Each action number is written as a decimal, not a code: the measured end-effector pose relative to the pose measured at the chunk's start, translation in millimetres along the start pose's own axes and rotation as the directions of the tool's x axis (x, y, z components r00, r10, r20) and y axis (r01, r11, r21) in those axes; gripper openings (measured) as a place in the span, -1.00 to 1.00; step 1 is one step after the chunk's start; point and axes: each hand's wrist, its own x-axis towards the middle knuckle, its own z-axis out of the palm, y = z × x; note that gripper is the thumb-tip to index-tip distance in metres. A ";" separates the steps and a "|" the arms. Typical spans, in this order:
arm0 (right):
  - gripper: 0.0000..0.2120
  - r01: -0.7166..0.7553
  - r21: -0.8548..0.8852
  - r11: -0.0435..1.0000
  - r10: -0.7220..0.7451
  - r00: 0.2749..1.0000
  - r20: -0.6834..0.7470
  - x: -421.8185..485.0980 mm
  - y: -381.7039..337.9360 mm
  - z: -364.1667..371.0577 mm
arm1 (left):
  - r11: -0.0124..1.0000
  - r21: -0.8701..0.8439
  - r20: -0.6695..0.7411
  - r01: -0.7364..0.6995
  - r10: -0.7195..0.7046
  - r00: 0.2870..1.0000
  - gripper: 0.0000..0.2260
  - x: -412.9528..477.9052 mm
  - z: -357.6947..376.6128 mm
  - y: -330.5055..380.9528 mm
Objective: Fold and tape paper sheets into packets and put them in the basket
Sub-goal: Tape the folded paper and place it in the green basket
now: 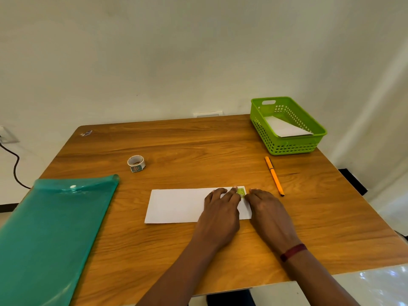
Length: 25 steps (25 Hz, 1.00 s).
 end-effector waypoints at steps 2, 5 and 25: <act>-0.62 -0.006 -0.013 1.000 0.006 1.000 0.005 -0.3 -0.2 0.2 | 1.000 -0.009 0.013 0.004 -0.004 1.000 -0.62 0.4 -1.7 0.8; -0.63 -0.005 -0.020 1.000 0.005 1.000 0.023 0.5 -1.8 -1.8 | 1.000 -0.021 0.023 0.005 -0.005 1.000 -0.63 0.5 -2.7 1.5; -0.61 -0.013 0.436 0.900 -0.019 0.998 0.068 -4.9 -119.2 -31.2 | 0.903 0.108 0.101 0.415 -0.426 0.899 -0.58 -33.5 -80.4 -125.6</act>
